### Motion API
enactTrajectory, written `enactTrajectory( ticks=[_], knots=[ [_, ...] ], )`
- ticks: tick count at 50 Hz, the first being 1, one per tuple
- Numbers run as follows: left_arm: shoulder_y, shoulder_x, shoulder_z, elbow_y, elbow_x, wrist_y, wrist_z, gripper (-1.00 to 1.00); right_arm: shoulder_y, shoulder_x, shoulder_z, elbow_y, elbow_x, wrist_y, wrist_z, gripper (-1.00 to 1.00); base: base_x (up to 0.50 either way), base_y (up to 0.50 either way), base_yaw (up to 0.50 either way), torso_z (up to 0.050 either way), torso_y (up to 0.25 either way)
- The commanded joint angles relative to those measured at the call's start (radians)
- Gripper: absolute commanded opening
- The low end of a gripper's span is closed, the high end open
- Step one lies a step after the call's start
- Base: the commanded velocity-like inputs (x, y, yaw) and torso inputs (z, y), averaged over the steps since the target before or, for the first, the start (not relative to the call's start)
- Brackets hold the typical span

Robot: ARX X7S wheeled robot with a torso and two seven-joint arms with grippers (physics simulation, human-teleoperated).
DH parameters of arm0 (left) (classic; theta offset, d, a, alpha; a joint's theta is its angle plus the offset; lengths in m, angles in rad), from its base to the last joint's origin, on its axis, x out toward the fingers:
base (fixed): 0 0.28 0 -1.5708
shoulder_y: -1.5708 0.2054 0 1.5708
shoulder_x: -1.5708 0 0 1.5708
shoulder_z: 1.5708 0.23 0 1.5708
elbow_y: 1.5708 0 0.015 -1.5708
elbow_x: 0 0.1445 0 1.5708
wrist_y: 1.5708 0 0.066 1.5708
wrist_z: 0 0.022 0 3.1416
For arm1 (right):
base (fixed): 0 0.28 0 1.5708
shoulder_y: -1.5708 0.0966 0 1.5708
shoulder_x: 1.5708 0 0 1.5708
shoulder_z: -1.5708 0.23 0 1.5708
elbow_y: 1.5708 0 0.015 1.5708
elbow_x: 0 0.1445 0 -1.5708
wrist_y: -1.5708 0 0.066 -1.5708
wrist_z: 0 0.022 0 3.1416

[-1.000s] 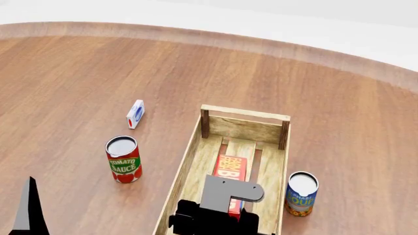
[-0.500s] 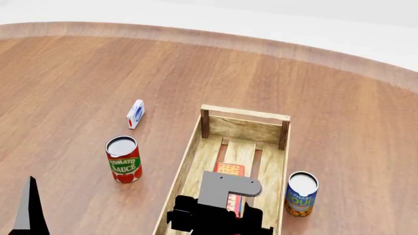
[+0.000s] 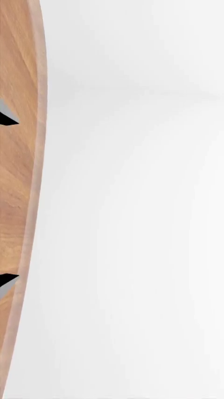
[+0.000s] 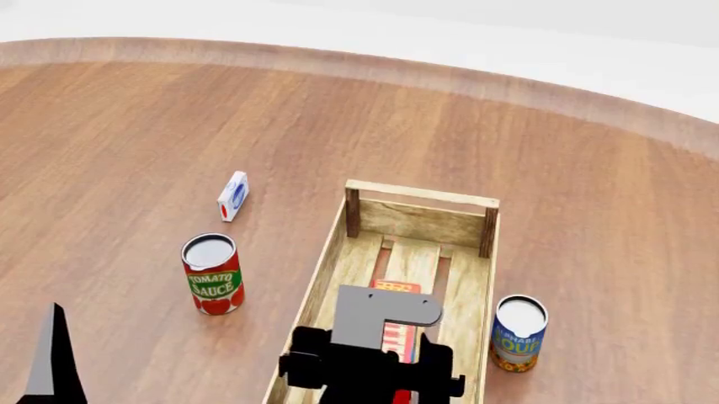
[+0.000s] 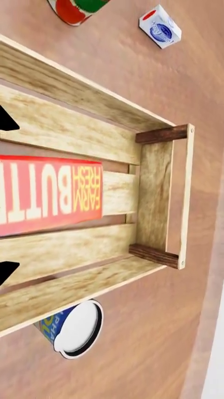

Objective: Pick up the butter and put it in the tray.

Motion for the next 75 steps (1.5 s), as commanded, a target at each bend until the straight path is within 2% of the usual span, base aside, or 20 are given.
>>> enactTrajectory(
  ticks=[1,9,21,26,32,59,75],
  knots=[
    [-0.002,-0.002,0.005,0.004,0.001,-0.003,-0.003,1.0,-0.007,0.081,-0.017,-0.209,-0.018,0.001,0.132,1.0,0.0,0.0,0.0,0.0,0.0],
    [-0.001,-0.004,0.006,0.005,0.001,-0.001,-0.004,1.0,-0.006,0.186,-0.033,-0.478,-0.051,0.008,0.283,1.0,0.0,0.0,0.0,0.0,0.0],
    [0.002,-0.007,0.006,0.003,0.0,0.006,-0.005,1.0,0.024,0.301,-0.081,-0.709,-0.11,0.051,0.363,1.0,0.0,0.0,0.0,0.0,0.0],
    [0.003,-0.008,0.006,0.004,0.001,0.007,-0.007,1.0,0.039,0.349,-0.122,-0.795,-0.19,0.057,0.376,1.0,0.0,0.0,0.0,0.0,0.0],
    [0.003,-0.007,0.01,-0.001,0.006,0.012,-0.006,1.0,0.061,0.405,-0.156,-0.868,-0.24,0.094,0.411,1.0,0.0,0.0,0.0,0.0,0.0],
    [0.001,-0.011,0.02,0.0,0.009,0.007,-0.013,1.0,0.038,0.62,-0.204,-1.124,-0.445,0.058,0.501,1.0,0.0,0.0,0.0,0.0,0.0],
    [-0.002,-0.018,0.016,0.014,-0.002,0.0,-0.02,1.0,-0.032,0.686,-0.227,-1.268,-0.596,0.046,0.622,1.0,0.0,0.0,0.0,0.0,0.0]
  ],
)
